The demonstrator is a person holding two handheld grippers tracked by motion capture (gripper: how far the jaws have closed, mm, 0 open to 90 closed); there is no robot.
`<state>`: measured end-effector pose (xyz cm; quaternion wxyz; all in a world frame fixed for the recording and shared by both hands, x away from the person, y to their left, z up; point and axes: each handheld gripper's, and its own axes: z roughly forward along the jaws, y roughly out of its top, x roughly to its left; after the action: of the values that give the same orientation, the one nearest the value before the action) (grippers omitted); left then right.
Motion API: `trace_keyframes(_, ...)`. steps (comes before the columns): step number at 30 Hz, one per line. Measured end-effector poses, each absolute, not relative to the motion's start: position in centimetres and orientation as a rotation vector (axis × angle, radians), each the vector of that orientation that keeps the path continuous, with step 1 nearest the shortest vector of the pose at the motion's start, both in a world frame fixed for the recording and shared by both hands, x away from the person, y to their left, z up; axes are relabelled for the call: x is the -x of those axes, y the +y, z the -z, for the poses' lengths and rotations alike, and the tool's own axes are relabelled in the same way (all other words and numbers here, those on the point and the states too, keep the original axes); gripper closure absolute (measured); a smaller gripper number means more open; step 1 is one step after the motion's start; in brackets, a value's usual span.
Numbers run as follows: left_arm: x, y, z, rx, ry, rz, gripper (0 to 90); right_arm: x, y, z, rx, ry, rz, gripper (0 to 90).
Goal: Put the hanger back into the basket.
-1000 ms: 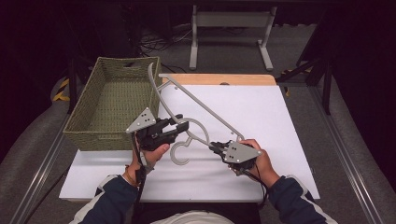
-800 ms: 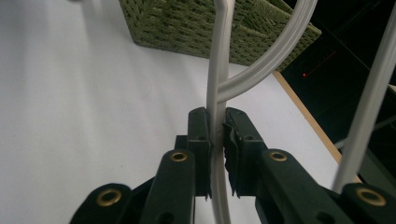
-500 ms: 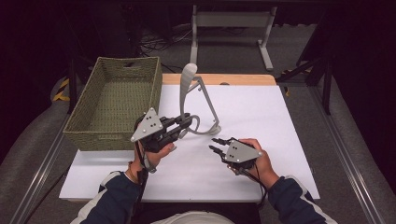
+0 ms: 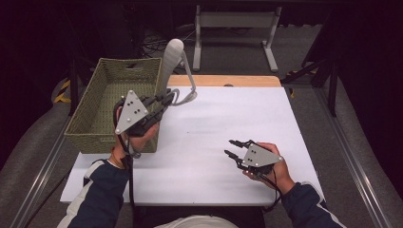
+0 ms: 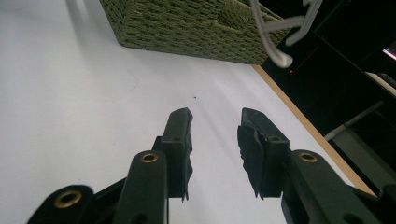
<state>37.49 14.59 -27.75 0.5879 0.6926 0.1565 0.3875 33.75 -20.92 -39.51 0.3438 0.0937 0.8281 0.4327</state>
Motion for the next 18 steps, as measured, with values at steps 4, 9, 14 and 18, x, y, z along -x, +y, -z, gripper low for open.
trace_keyframes(4,-37.4,15.6,26.5,-1.579,0.364,-0.966,79.8,-33.8,-20.8,39.6,-0.249,2.161,-1.128,62.8)
trace_keyframes(9,-37.7,17.4,25.6,-1.571,0.380,-1.055,79.8,-33.9,-20.6,39.8,-0.240,2.175,-1.122,61.6)
trace_keyframes(14,-38.3,19.5,26.3,-1.603,0.442,-1.124,79.8,-34.0,-20.5,40.1,-0.239,2.193,-1.119,60.2)
trace_keyframes(18,-38.7,21.1,27.2,-1.630,0.481,-1.162,79.8,-34.1,-20.4,40.3,-0.241,2.202,-1.118,60.0)
